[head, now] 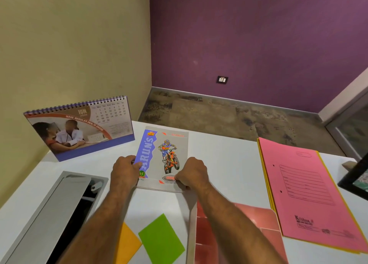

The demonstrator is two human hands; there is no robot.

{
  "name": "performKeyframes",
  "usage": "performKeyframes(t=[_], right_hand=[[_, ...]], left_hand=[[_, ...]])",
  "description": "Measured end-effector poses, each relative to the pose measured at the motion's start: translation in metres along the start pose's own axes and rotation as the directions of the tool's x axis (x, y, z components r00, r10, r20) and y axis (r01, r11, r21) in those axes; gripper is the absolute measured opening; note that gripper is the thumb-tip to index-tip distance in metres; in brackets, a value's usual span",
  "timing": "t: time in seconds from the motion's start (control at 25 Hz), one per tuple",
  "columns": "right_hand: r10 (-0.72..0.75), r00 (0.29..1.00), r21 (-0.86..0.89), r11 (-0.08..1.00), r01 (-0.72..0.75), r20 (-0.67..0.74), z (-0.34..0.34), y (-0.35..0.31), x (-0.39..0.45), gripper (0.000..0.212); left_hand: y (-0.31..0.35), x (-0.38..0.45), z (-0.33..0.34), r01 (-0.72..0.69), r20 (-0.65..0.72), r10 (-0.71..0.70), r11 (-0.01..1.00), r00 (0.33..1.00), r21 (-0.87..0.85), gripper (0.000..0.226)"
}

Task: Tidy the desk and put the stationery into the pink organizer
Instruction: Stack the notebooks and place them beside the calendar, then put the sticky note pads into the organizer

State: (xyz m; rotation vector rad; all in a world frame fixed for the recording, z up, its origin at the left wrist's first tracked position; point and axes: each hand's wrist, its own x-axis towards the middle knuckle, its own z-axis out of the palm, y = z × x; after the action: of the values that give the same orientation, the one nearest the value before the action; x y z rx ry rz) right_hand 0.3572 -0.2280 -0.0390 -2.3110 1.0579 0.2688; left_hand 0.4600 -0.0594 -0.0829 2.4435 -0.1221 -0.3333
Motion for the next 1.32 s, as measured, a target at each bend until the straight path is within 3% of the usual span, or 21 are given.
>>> performKeyframes(t=[0.24, 0.44, 0.6, 0.76, 1.0, 1.32], right_hand=[[-0.044, 0.999, -0.099, 0.994, 0.043, -0.003, 0.002, 0.002, -0.006, 0.042], [-0.072, 0.991, -0.031, 0.997, 0.069, -0.112, -0.018, 0.000, -0.023, 0.055], [-0.184, 0.956, -0.051, 0.983, 0.177, -0.226, -0.036, 0.004, -0.045, 0.054], [-0.343, 0.868, -0.150, 0.939, 0.310, -0.359, -0.055, 0.025, -0.077, 0.056], [-0.435, 0.822, -0.282, 0.894, 0.348, -0.367, -0.062, 0.069, -0.127, 0.074], [-0.452, 0.805, -0.342, 0.879, 0.331, -0.383, -0.060, 0.127, -0.209, 0.081]], left_hand=[[-0.003, -0.006, -0.003, -0.016, 0.020, 0.013, 0.990, 1.000, 0.140, 0.037], [0.009, -0.029, -0.016, -0.082, 0.022, 0.080, 0.987, 0.997, 0.140, 0.059], [0.026, -0.058, -0.032, -0.187, 0.000, 0.190, 0.968, 0.982, 0.170, 0.060], [0.050, -0.092, -0.048, -0.323, 0.006, 0.333, 0.908, 0.943, 0.268, 0.060], [0.066, -0.155, -0.061, -0.502, -0.010, 0.528, 0.812, 0.849, 0.298, 0.064], [0.047, -0.242, -0.058, -0.536, 0.090, 0.547, 0.753, 0.832, 0.381, 0.105]])
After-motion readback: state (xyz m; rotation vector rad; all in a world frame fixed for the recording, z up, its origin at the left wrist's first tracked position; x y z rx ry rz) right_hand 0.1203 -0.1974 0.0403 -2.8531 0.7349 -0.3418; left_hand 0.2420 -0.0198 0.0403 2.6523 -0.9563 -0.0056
